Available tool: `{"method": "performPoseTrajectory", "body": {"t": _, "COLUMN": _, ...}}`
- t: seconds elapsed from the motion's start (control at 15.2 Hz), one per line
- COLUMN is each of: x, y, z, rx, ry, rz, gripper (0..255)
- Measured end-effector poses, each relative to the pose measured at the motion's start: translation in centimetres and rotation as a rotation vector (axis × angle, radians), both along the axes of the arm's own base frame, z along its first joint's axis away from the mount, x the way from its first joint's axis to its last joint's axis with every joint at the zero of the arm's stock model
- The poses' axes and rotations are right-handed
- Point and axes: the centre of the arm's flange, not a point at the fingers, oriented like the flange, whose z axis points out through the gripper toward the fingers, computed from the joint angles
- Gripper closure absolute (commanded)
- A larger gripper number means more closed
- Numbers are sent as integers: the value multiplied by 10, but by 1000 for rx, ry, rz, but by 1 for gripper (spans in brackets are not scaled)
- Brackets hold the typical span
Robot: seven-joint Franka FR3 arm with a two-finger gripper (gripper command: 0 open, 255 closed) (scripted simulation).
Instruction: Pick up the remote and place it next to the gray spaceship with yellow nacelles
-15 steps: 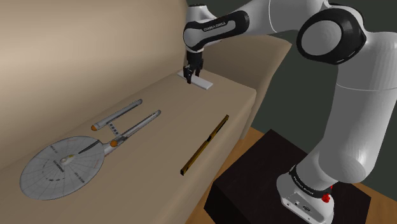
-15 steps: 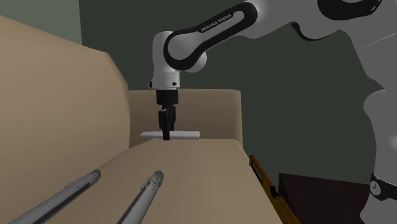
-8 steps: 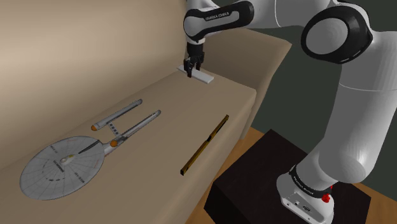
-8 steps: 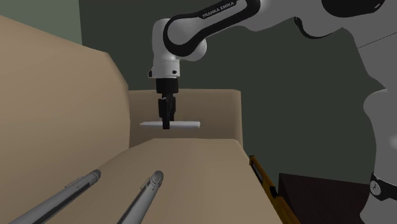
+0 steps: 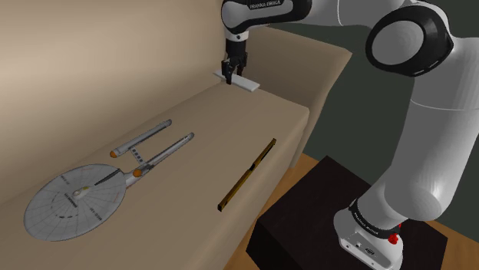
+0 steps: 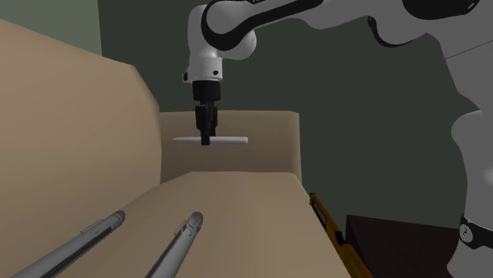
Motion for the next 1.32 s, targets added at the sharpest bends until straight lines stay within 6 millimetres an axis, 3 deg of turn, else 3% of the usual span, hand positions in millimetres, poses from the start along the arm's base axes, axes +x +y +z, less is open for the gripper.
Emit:
{"method": "performPoseTrajectory", "body": {"t": 0.33, "x": -2, "y": -1, "z": 24, "rx": 0, "ry": 0, "rz": 0, "gripper": 255}}
{"method": "performPoseTrajectory", "body": {"t": 0.46, "x": -11, "y": 11, "z": 26, "rx": 0, "ry": 1, "rz": 0, "gripper": 255}}
{"method": "performPoseTrajectory", "body": {"t": 1.32, "x": -121, "y": 142, "z": 29, "rx": 0, "ry": 0, "rz": 2, "gripper": 255}}
